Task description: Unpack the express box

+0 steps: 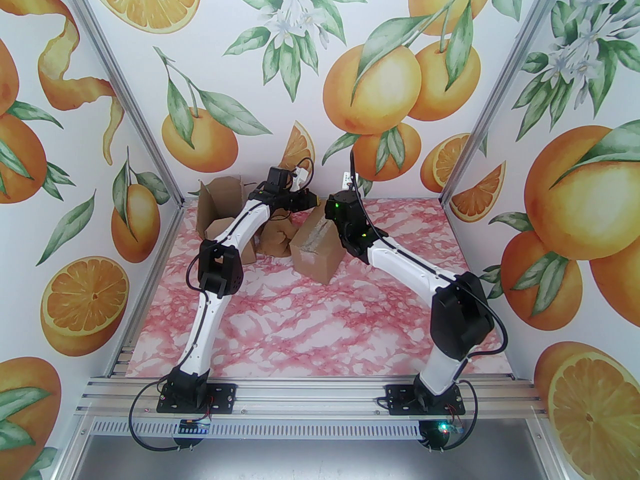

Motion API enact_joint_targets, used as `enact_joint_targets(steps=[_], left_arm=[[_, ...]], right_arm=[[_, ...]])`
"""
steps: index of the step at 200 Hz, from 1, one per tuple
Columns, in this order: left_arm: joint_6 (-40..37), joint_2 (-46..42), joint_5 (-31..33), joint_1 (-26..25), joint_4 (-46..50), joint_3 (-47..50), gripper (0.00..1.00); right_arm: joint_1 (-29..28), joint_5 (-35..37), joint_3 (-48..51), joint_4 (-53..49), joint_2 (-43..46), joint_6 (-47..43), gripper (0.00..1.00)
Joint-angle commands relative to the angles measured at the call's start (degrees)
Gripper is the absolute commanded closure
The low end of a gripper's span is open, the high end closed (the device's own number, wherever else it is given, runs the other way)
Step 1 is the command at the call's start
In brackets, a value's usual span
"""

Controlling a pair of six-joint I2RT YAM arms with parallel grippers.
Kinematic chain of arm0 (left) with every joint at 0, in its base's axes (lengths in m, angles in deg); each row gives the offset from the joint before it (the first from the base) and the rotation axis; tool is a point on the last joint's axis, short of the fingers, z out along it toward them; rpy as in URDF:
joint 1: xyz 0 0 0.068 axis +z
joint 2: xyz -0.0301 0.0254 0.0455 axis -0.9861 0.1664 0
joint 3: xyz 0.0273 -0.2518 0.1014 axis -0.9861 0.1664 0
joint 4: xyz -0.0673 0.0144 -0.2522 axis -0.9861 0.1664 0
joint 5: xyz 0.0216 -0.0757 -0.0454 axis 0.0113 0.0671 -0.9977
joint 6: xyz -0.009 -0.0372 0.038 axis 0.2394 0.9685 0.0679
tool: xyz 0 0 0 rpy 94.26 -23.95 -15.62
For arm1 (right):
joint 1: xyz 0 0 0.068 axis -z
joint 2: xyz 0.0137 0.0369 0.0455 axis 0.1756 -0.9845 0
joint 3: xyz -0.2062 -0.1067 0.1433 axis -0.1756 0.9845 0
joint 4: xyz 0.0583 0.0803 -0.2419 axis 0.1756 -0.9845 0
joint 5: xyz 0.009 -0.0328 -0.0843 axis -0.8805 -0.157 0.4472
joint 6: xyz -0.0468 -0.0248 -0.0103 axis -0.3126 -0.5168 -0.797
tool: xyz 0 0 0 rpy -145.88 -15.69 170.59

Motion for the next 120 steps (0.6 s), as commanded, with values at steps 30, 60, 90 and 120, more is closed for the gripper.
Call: enact_joint_targets(steps=[30, 60, 90, 120], left_arm=[[1.28, -11.77, 4.87, 0.40, -0.26, 14.88, 0.88], [0.00, -14.71, 5.67, 0.89, -0.18, 17.02, 0.63], [-5.72, -17.92, 3.62, 1.73, -0.18, 18.40, 0.56], [-12.06, -19.26, -3.33, 2.31, 2.15, 21.22, 0.57]], right_arm=[[3.42, 5.63, 1.96, -2.75, 8.95, -0.72, 1.00], [5.06, 8.02, 2.48, -10.82, 9.40, -1.18, 1.00], [5.36, 7.15, 6.90, -14.50, 7.59, 2.63, 1.00], [5.66, 1.43, 6.65, -12.53, 2.84, 3.81, 1.00]])
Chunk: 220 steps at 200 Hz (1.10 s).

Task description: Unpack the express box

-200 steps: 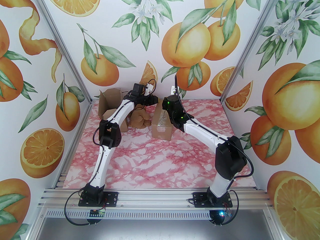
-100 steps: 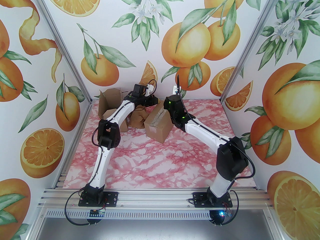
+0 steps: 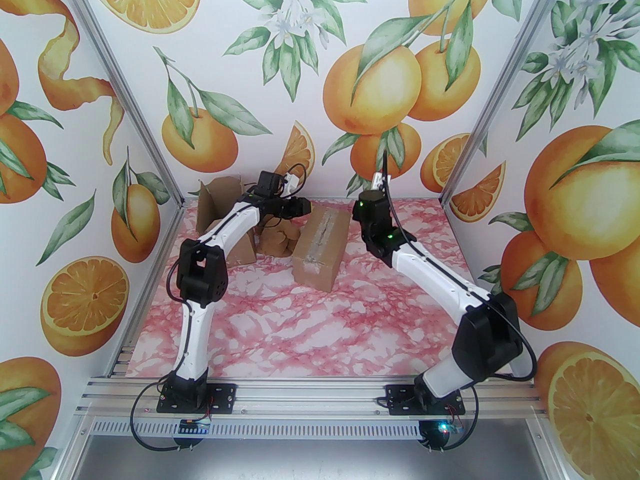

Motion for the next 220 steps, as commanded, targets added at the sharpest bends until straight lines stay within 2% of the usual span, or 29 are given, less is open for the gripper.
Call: enact_joint_targets(steps=[1, 30, 73, 103, 130, 154, 170, 183, 198, 220], left_arm=[[-7.13, -4.74, -5.91, 0.59, 1.92, 2.64, 0.56], [-10.32, -8.41, -9.10, 0.59, -0.51, 10.93, 0.54], [-13.42, -14.89, -13.18, -0.06, -5.90, 22.25, 0.52], [-15.33, -22.29, -7.80, 0.04, -13.72, 31.52, 0.49], [-21.04, -33.43, -2.25, -0.31, -26.08, 44.36, 0.35], [-26.94, -41.66, -2.60, -1.35, -33.12, 54.27, 0.26], [-29.35, -46.60, -3.80, -4.02, -39.50, 62.20, 0.20], [-32.50, -50.74, -0.86, -8.55, -42.81, 68.28, 0.00], [-35.38, -53.50, 3.47, -14.58, -42.56, 71.92, 0.00], [-34.31, -54.37, 6.08, -21.85, -43.25, 73.20, 0.00]], right_arm=[[0.22, -4.20, -0.97, -1.63, -5.13, 1.93, 1.00], [0.11, -10.12, -4.87, 2.85, -11.57, 1.48, 1.00], [0.20, -16.85, -7.70, 9.70, -15.89, -1.31, 1.00], [0.23, -17.58, -12.74, 5.81, -18.41, -2.19, 1.00], [1.77, -14.94, -12.24, 5.04, -16.38, -2.50, 1.00], [3.41, -15.20, -13.35, 3.58, -15.21, -3.20, 1.00], [3.83, -16.57, -13.70, 3.93, -14.27, -4.87, 1.00], [4.58, -17.88, -14.13, 3.56, -13.18, -4.67, 1.00], [5.41, -18.88, -15.17, 2.02, -11.53, -3.89, 1.00], [6.03, -23.49, -16.18, 1.94, -9.88, -3.87, 1.00]])
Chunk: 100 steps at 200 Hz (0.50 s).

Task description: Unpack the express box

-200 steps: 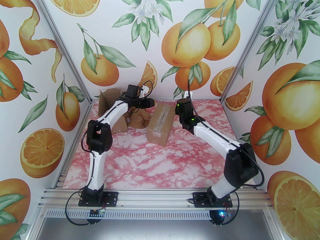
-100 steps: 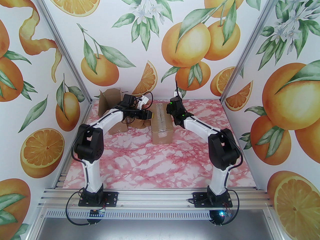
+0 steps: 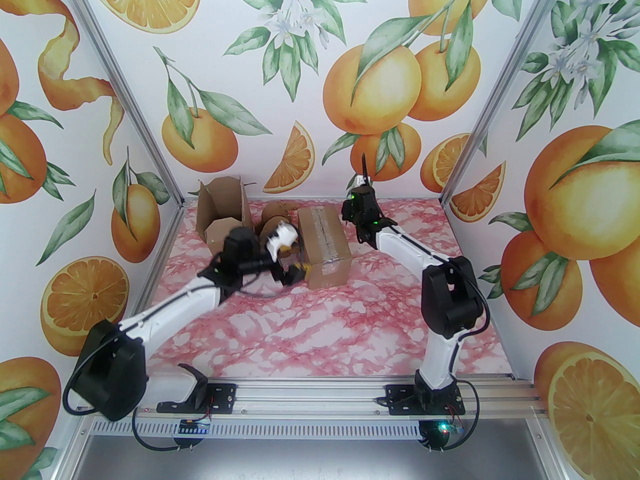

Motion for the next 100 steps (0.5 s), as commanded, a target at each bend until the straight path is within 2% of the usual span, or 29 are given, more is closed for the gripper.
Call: enact_joint_targets(steps=[1, 20, 36, 70, 100], left_arm=[[-3.21, -1.67, 4.62, -5.99, -5.12, 1.94, 0.00], [-5.23, -0.55, 8.34, -12.16, -7.40, 2.41, 0.00], [-7.31, 2.22, 7.85, -15.22, -11.75, 3.22, 0.00], [-7.38, 12.65, 2.86, -16.99, -31.41, 7.07, 0.00], [-3.61, 24.59, 4.90, -17.32, -53.29, 8.35, 0.00]], right_arm=[[0.61, -5.76, -3.93, -0.57, 4.78, -0.39, 1.00], [0.42, -9.08, -7.18, -3.63, 4.39, 2.11, 1.00], [-0.35, -10.70, -8.19, -3.59, 4.51, 3.24, 1.00], [-3.52, -9.93, -9.29, -4.24, 4.41, 0.99, 1.00], [-5.98, -7.30, -15.24, -8.32, 2.90, -0.80, 1.00]])
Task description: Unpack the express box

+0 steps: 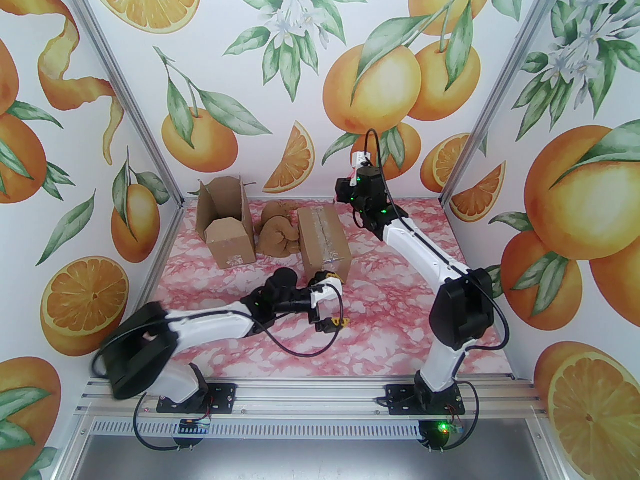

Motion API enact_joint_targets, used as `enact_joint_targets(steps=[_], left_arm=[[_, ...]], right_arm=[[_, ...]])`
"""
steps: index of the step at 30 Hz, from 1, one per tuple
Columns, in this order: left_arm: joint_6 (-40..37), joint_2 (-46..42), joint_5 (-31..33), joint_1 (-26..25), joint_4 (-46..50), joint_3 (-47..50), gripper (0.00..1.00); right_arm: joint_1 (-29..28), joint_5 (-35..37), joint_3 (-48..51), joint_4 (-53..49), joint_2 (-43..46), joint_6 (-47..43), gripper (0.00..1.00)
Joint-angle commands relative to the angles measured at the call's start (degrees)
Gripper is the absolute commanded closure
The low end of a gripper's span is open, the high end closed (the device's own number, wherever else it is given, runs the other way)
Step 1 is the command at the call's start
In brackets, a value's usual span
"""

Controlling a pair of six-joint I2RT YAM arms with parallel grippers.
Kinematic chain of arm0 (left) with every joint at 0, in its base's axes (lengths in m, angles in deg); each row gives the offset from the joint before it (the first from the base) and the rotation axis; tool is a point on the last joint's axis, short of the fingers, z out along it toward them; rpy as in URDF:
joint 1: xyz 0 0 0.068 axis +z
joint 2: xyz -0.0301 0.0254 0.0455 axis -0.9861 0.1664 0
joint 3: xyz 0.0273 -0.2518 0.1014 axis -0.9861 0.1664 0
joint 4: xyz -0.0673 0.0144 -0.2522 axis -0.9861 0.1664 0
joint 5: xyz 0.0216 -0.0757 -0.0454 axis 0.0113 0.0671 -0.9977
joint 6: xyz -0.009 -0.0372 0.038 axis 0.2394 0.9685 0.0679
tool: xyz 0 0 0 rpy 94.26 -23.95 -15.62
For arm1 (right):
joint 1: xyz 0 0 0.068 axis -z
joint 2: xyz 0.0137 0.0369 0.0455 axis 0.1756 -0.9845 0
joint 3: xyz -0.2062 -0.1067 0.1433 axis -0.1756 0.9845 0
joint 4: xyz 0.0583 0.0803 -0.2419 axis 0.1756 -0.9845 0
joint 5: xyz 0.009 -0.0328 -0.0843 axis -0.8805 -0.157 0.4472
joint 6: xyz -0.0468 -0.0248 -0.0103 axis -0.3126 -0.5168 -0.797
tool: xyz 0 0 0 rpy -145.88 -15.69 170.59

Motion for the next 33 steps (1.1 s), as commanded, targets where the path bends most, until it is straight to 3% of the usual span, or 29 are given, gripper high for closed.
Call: enact_joint_targets(steps=[1, 10, 20, 33], left_arm=[[2.10, 7.86, 0.14, -0.31, -22.77, 1.33, 0.00], [3.19, 20.28, -0.59, -0.38, -34.95, -2.76, 0.00], [8.58, 27.66, -2.80, 2.31, -37.52, -10.54, 0.00], [13.03, 31.57, -7.09, 5.59, -39.79, -14.60, 0.00]], right_arm=[[-1.75, 0.73, -5.27, -3.22, -0.41, -1.65, 1.00], [-3.35, 1.33, -15.19, -10.14, -5.42, -2.37, 1.00], [-5.79, 6.24, -18.90, -15.06, -9.93, -3.79, 1.00], [-8.37, 12.83, -12.33, -9.69, -8.16, -5.69, 1.00]])
